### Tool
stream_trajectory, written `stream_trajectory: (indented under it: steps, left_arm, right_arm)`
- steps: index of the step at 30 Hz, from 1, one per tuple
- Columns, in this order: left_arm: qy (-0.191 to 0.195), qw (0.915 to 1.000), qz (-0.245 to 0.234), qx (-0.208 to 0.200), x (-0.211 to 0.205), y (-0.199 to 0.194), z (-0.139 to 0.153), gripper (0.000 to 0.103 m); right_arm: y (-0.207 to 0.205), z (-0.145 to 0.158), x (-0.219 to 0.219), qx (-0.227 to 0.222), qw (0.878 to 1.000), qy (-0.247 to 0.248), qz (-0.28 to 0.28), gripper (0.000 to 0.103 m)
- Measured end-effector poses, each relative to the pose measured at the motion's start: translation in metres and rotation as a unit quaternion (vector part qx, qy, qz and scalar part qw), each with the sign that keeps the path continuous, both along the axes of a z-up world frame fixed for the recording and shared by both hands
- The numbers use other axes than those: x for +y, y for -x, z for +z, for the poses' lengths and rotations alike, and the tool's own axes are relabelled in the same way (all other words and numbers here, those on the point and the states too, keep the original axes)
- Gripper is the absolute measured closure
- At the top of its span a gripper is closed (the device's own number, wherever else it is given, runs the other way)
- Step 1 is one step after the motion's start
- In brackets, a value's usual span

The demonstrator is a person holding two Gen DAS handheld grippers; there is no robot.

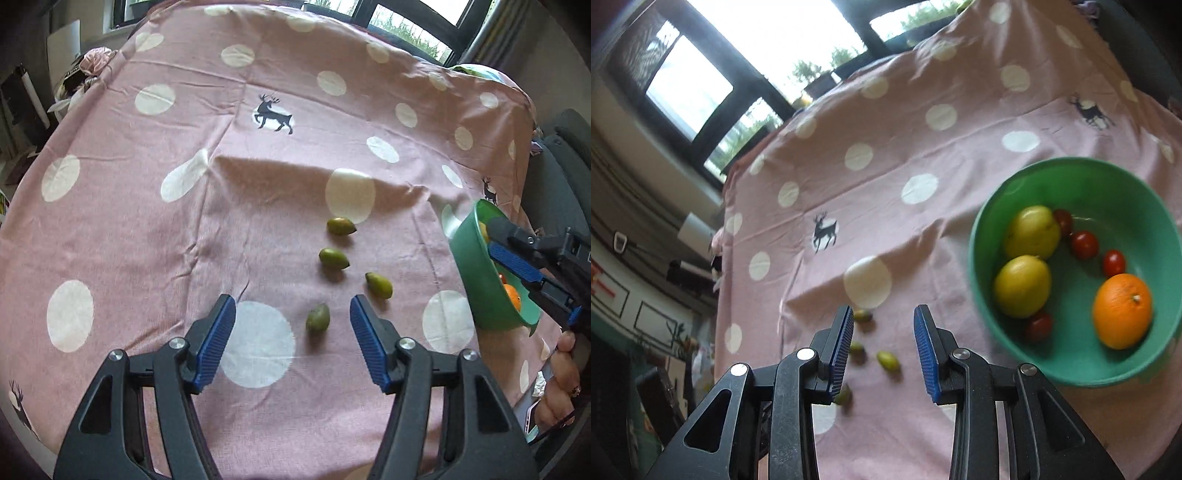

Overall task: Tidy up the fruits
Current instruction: 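Move the open right gripper to the green olives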

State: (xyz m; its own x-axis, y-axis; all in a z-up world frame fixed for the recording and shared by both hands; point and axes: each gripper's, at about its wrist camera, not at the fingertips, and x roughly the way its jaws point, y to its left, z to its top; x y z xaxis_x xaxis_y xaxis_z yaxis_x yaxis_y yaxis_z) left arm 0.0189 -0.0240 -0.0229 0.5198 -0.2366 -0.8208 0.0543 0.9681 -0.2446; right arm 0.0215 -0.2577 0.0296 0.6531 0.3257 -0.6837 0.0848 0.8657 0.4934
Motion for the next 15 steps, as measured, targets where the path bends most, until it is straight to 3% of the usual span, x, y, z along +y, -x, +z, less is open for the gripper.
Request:
stream_trajectory:
  steps: [5,9,15]
  left_arm:
    - [0.013,0.9995,-0.024,0.018,-0.005,-0.002,-0.014,0.049]
    - [0.011,0.9990,-0.032,0.029,-0.013,-0.005,-0.024,0.063]
    - [0.003,0.9980,-0.039,0.050,-0.024,-0.010,-0.037,0.064]
  right_arm:
    - [-0.019,-0.029,0.038,0.048,0.998,0.019,0.046,0.069]
    - [-0.024,-0.047,0.047,0.073,0.995,0.035,0.055,0.071]
    - [-0.036,-0.072,0.055,0.117,0.990,0.055,0.060,0.073]
